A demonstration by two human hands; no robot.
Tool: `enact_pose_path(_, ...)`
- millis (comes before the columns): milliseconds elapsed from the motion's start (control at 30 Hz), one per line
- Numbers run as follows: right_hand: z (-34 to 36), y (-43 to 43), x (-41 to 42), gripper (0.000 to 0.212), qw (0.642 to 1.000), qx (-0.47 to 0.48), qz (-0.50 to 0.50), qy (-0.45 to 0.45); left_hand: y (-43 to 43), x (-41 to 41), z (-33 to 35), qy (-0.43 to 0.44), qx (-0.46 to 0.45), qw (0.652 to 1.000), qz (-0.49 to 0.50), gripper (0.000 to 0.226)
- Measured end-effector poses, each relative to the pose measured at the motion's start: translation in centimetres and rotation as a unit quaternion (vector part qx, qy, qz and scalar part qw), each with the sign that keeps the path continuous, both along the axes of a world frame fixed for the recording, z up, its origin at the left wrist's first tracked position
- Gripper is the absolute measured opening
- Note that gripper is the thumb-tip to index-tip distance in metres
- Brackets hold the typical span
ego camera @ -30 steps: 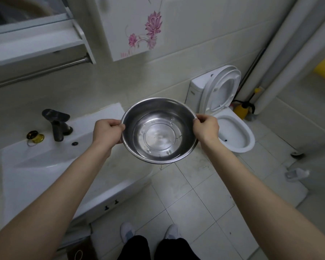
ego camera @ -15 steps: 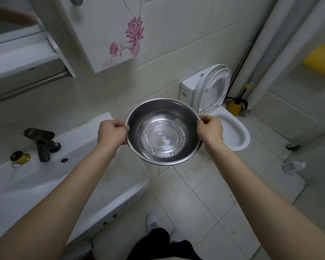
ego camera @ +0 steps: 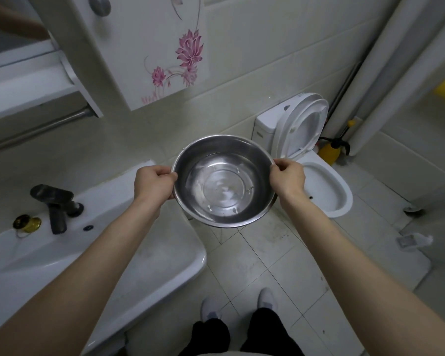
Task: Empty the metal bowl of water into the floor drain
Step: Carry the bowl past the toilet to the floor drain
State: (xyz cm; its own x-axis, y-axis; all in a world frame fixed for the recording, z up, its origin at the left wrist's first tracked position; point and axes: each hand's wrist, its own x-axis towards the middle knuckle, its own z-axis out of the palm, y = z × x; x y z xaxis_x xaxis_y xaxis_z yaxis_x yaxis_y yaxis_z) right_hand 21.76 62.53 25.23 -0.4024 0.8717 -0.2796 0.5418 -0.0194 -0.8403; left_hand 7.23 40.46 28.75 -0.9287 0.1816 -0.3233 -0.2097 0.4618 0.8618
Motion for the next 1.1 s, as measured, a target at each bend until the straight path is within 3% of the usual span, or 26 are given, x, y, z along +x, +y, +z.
enact_pose_path(300, -1.2, 4.1, -2.5, 0.032, 0.998, -0.003, 0.055, 0.009, 2.7, 1.0, -0.3, -0.008, -0.023, 0.997, 0.076, 0.028)
enact_pose_path(467, -1.4, 6.5, -3.1, 0.030, 0.995, 0.000, 0.100, 0.008, 4.6, 2.2, -0.7, -0.013, -0.025, 0.991, 0.134, 0.013)
enact_pose_path(567, -1.3, 7.8, -3.4, 0.029, 0.992, -0.007, 0.123, 0.008, 5.6, 3.1, -0.7, -0.011, -0.021, 0.988, 0.152, 0.020)
enact_pose_path(1100, -0.9, 11.5, -3.3, 0.031, 0.991, 0.006, 0.132, 0.006, 8.9, 3.1, -2.1, -0.017, -0.002, 0.989, 0.147, 0.028)
